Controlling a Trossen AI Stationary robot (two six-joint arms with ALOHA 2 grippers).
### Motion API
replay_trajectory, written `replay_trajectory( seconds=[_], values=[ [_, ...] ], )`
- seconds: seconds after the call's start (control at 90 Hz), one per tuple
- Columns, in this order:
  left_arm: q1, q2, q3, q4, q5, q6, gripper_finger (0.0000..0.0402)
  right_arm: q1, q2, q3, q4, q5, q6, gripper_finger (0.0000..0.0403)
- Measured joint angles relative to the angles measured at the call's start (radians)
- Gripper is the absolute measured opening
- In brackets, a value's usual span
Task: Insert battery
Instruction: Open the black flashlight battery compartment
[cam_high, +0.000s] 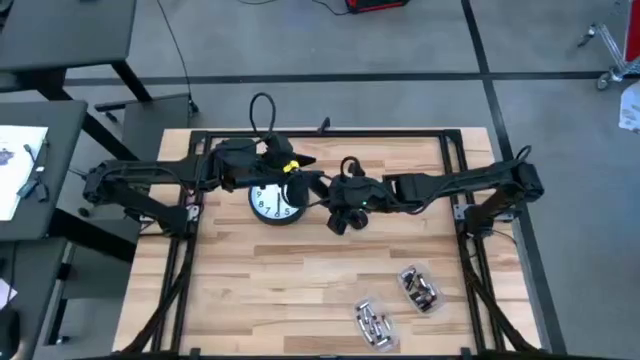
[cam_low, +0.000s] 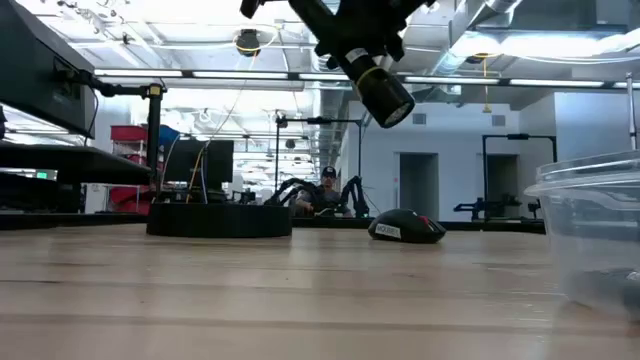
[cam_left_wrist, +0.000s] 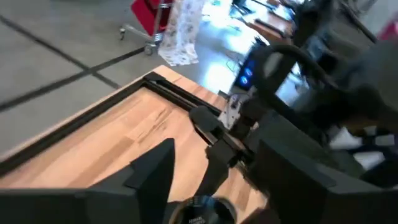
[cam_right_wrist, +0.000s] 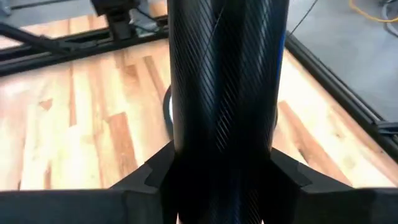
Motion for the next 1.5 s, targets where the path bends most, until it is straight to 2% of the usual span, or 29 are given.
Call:
replay_trajectory(
  seconds=[0.167, 0.344, 0.4, 0.544, 0.7, 0.989, 1.322, 1.5],
  values=[
    [-0.001, -0.004, -0.001, 0.008, 0.055, 0.022, 0.0222, 0.006, 0.000, 0.001, 0.024, -0.022, -0.001, 0.0139],
    [0.000, -0.033, -0.002, -0.032, 0.250, 0.191, 0.0220, 0.005, -0.003, 0.002, 0.027, -0.140, -0.006, 0.0139],
    [-0.002, -0.048, -0.002, -0.055, 0.283, 0.252, 0.0220, 0.006, -0.003, 0.002, 0.027, -0.181, -0.017, 0.0139],
    [-0.001, -0.078, -0.002, -0.159, 0.290, 0.386, 0.0220, 0.013, -0.004, 0.003, 0.027, -0.235, -0.018, 0.0139],
    [-0.002, -0.068, -0.002, -0.255, 0.293, 0.434, 0.0220, 0.013, -0.004, 0.003, 0.020, -0.269, -0.019, 0.0139],
    [-0.022, -0.043, -0.003, -0.233, 0.323, 0.467, 0.0216, 0.013, -0.004, 0.003, 0.008, -0.275, -0.014, 0.0139],
    [-0.022, -0.033, -0.003, -0.238, 0.350, 0.460, 0.0150, 0.014, 0.013, 0.005, 0.005, -0.278, -0.011, 0.0139],
    [-0.013, -0.033, -0.003, -0.242, 0.355, 0.346, 0.0137, 0.014, 0.013, 0.005, 0.003, -0.284, -0.009, 0.0139]
  ],
)
